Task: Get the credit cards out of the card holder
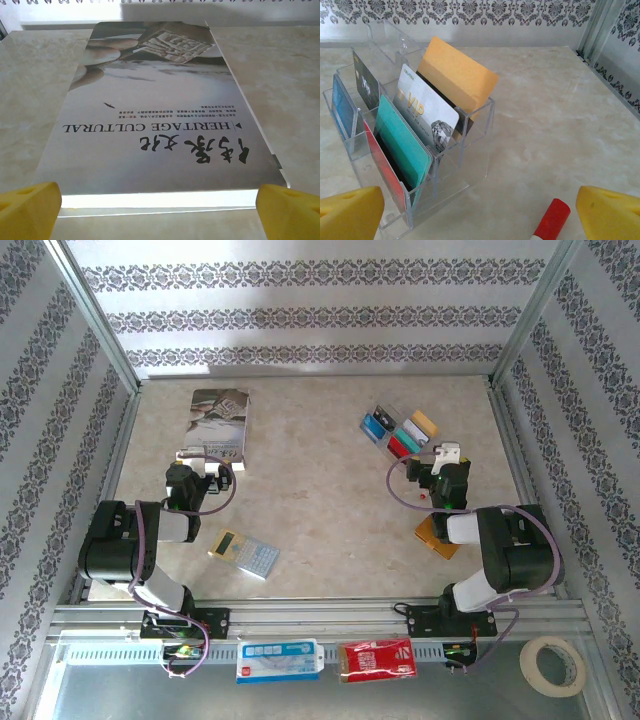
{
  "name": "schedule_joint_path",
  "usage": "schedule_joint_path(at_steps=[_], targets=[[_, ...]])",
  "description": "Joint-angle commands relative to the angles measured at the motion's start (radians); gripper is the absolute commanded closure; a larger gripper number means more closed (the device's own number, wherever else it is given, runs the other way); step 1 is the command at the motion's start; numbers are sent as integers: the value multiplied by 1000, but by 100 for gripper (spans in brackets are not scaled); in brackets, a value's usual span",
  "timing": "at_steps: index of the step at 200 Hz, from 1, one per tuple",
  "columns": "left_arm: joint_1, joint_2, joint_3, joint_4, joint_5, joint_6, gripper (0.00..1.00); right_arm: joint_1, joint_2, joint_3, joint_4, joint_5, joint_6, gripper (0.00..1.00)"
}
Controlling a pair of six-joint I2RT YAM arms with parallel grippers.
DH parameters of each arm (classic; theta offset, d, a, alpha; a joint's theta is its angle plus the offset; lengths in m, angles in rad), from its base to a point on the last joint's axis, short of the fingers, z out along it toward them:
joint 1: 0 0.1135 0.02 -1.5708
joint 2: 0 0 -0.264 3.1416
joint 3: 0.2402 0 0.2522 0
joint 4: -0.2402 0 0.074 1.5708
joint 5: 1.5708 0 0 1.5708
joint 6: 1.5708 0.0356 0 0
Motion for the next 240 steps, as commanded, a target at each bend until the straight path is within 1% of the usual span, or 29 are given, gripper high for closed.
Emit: schedule_joint_path(at_steps=[1,60,70,95,216,240], targets=[[-10,7,11,-4,14,12,0,-9,4,18,10,-19,16,2],[-10,7,13,-4,14,10,0,-13,4,17,12,-26,19,2],[-10,7,14,-4,-10,5,0,-13,6,18,10,-26,18,2],[-10,7,16,-10,-13,3,0,-13,4,19,10,-26,19,2],[-10,7,14,-5,-14,4,0,-13,6,19,9,-26,17,2],[-10,6,-4,33,-24,-1,0,-9,2,14,14,-25,11,2]])
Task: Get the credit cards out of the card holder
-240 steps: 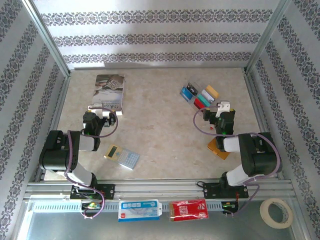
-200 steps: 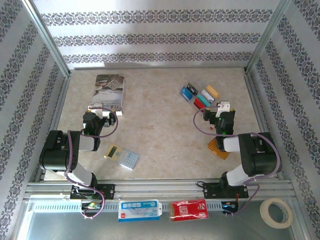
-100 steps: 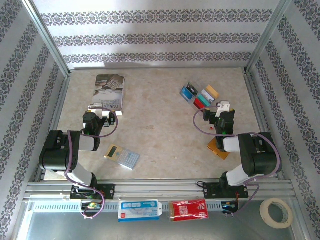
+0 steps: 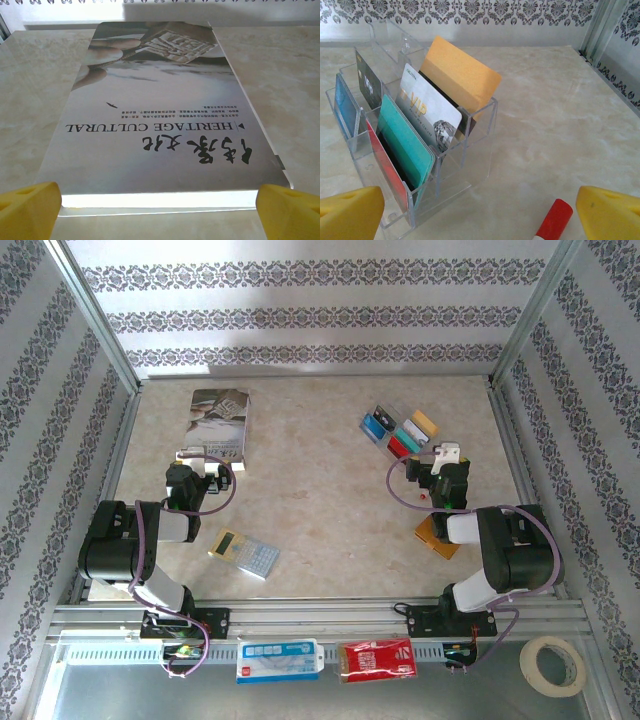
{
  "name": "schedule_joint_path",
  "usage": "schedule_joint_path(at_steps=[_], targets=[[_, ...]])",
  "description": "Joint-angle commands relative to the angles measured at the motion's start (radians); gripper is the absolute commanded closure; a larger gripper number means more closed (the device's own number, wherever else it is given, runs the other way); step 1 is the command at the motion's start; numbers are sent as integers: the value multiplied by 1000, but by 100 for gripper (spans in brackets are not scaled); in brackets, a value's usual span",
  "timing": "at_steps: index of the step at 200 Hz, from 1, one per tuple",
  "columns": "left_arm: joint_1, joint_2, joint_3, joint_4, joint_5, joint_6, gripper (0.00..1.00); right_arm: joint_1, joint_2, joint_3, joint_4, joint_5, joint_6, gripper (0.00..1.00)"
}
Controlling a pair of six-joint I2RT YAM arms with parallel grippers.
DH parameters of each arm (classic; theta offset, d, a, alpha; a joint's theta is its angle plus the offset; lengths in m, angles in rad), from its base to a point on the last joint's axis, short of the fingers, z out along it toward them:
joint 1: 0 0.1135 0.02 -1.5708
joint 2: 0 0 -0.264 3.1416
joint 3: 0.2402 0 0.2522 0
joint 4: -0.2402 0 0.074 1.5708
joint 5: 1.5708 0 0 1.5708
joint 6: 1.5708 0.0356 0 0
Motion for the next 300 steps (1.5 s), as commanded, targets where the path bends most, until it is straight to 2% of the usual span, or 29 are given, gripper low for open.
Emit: schedule_joint_path(at_steps=[1,21,41,67,82,105,115,135,154,175,191,217,249,263,281,300], targets=[[-10,6,-6,36,-18,-1,0,-9,1,13,18,-16,11,2],[-10,-18,-53,116,-39,-9,0,19,-46,6,-3,-37,-34,2],[-10,-118,-76,63,-56,-13,0,37,-136,31,-128,7,-43,2],[-10,-306,-36,-187,-92,-45,0,57,-256,77,-286,67,-35,2],[-10,-394,19,-362,-135,-131,0,57,-323,118,-392,69,75,2],[-10,-472,111,-600,-127,-293,0,57,-394,212,-609,-46,208,2],[-10,-489,144,-676,-87,-339,0,57,-408,257,-714,-119,229,2],[-10,-526,167,-759,-54,-456,0,56,-417,314,-850,-148,336,2],[-10,-569,146,-762,1,-541,0,56,-428,336,-939,-208,452,2],[-10,-586,143,-751,99,-597,0,56,-443,335,-983,-326,514,2],[-10,-571,234,-894,167,-615,0,61,-455,330,-1009,-442,521,2],[-10,-514,386,-1095,241,-599,0,86,-454,356,-1128,-494,535,2],[-22,-443,418,-1088,371,-658,0,173,-437,355,-1190,-450,555,2],[-31,-424,403,-1065,381,-688,0,241,-413,372,-1209,-403,537,3],[-33,-416,378,-1052,371,-707,0,334,-376,415,-1277,-279,500,3],[-35,-420,355,-1055,356,-715,0,388,-342,458,-1358,-180,505,4]])
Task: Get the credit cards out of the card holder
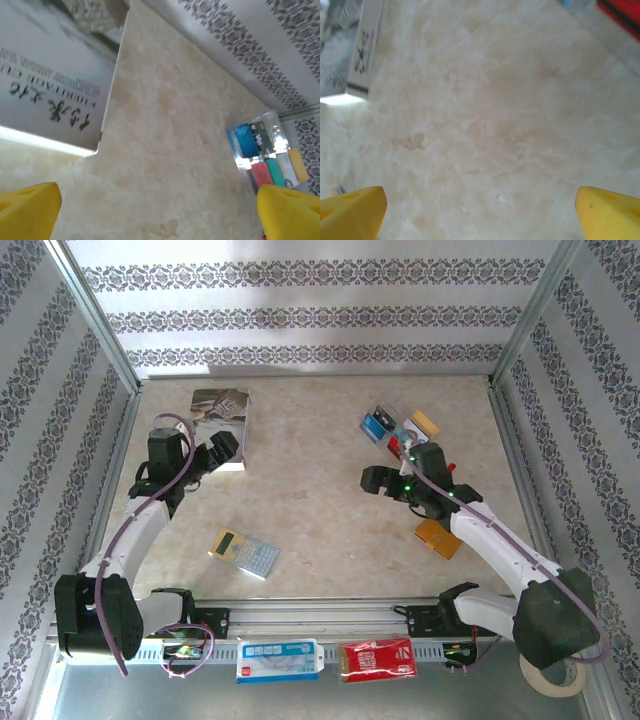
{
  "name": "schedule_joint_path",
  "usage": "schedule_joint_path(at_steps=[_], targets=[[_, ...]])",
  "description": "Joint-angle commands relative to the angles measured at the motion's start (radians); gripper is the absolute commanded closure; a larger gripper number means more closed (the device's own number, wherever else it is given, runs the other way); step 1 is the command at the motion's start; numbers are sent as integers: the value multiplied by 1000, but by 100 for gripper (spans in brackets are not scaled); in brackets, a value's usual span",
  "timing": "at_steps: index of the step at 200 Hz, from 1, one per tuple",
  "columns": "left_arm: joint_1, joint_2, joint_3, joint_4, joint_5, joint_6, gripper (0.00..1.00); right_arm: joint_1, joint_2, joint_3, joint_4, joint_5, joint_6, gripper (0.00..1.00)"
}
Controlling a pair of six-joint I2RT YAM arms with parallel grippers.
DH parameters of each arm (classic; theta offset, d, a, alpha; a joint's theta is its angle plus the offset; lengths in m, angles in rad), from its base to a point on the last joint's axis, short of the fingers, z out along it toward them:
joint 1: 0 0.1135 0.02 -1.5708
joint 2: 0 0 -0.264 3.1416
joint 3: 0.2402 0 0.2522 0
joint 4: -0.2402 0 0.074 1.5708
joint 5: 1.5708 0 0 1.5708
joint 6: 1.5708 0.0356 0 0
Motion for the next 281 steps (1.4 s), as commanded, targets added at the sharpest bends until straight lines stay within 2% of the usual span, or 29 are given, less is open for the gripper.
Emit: schedule_joint_path(at_steps=[1,18,62,98,112,132,161,180,227,281], targets=[[-9,-9,-32,-34,18,-45,0,58,31,70,-131,163,-11,4],[-11,-16,-49,-34,17,-49,0,76,50,88,-250,287,46,4],[-13,-8,-79,-14,12,-51,0,62,33,15,-326,402,61,3],[-17,33,-67,15,29,-62,0,-46,75,-29,-352,426,95,3],[-17,47,-62,22,40,-66,0,-89,84,-50,-361,454,124,6],[-19,62,-62,42,55,-76,0,-99,79,-82,-358,489,162,6],[-20,77,-56,57,69,-88,0,-113,74,-126,-337,431,237,6],[-24,86,-52,62,72,-92,0,-79,77,-148,-309,402,285,7],[-50,120,-51,81,84,-105,0,80,141,-86,-233,365,386,8],[-97,157,-61,112,76,-129,0,240,374,108,-32,272,474,8]])
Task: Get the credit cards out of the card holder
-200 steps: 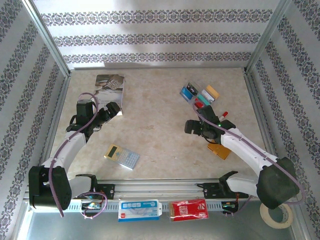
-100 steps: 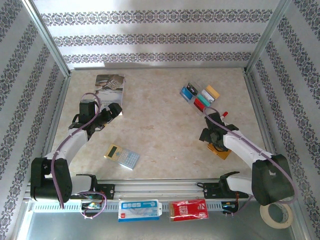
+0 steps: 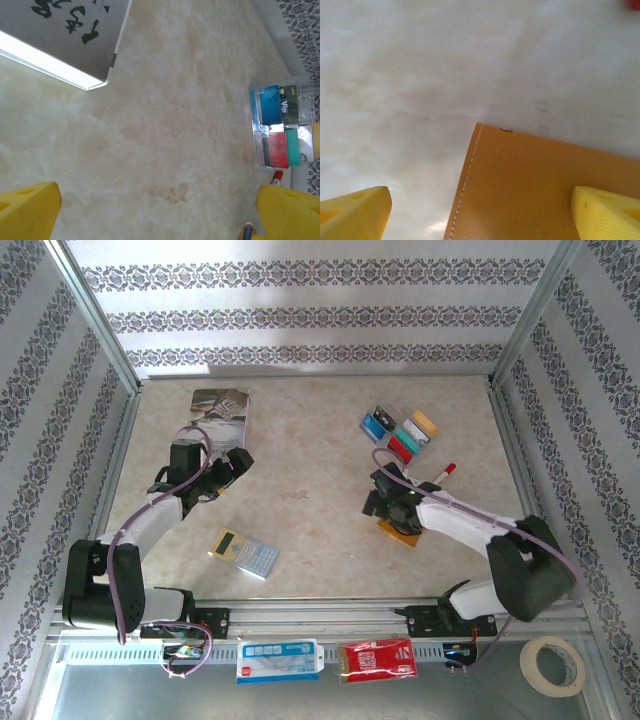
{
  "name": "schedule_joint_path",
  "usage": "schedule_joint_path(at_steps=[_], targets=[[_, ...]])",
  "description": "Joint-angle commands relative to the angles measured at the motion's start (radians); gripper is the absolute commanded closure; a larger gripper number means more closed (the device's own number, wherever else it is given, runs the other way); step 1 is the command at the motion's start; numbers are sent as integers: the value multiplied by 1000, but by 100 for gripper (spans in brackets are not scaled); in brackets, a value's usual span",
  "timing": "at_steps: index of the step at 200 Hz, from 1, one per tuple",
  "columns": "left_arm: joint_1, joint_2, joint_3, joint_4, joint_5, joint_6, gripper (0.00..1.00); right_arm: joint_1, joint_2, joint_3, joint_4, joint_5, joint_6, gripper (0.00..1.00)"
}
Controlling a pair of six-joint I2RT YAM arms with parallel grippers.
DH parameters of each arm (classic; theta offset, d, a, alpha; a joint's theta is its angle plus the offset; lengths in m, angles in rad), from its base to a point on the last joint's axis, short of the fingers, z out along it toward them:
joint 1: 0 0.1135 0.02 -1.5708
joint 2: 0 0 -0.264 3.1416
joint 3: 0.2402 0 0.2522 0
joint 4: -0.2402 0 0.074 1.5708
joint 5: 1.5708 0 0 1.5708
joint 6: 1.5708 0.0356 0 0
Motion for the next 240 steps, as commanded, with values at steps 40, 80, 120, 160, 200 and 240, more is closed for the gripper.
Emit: schedule_joint_path(at_steps=[40,80,120,160,200,240], targets=[[-75,43,6,66,6,-48,0,151,261,311,217,-144,84,8],[-138,50,29,29,12,7,2,114,206,352,201,-126,-20,15],[-248,95,51,-9,-1,-10,16,31,56,190,183,-106,-84,23],[-398,140,15,105,37,-145,24,-16,44,121,113,-126,-182,44],[-507,219,17,227,23,-258,30,-46,116,133,106,-175,-210,65],[-558,320,33,303,12,-335,36,-50,187,153,108,-202,-223,75]])
